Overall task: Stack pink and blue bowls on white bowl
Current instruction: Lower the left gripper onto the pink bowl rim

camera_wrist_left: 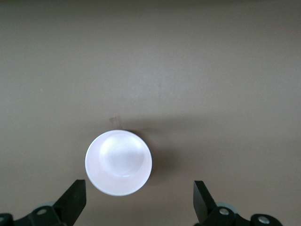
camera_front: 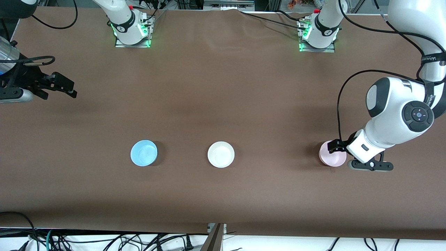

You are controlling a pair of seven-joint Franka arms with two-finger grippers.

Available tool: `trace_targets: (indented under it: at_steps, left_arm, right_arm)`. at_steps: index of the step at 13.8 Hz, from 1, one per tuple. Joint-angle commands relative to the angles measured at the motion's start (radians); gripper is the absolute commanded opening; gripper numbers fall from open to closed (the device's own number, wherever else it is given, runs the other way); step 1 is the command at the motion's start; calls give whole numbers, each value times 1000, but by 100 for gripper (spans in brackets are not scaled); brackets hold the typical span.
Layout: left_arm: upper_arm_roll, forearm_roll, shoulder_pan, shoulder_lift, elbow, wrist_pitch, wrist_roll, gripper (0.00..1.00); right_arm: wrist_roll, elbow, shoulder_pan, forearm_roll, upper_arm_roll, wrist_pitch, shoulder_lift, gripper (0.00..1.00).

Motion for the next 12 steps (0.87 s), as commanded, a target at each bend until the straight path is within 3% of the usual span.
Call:
trace_targets:
  at_steps: [1, 12]
  left_arm:
    - [-5, 17, 9, 49, 5, 54, 3, 100]
    - [-5, 17, 19, 119, -102, 265, -2, 100]
  right_arm:
    - [-2, 7, -2, 4, -1, -12, -9, 100]
    - [-1, 7, -2, 4, -1, -12, -9, 100]
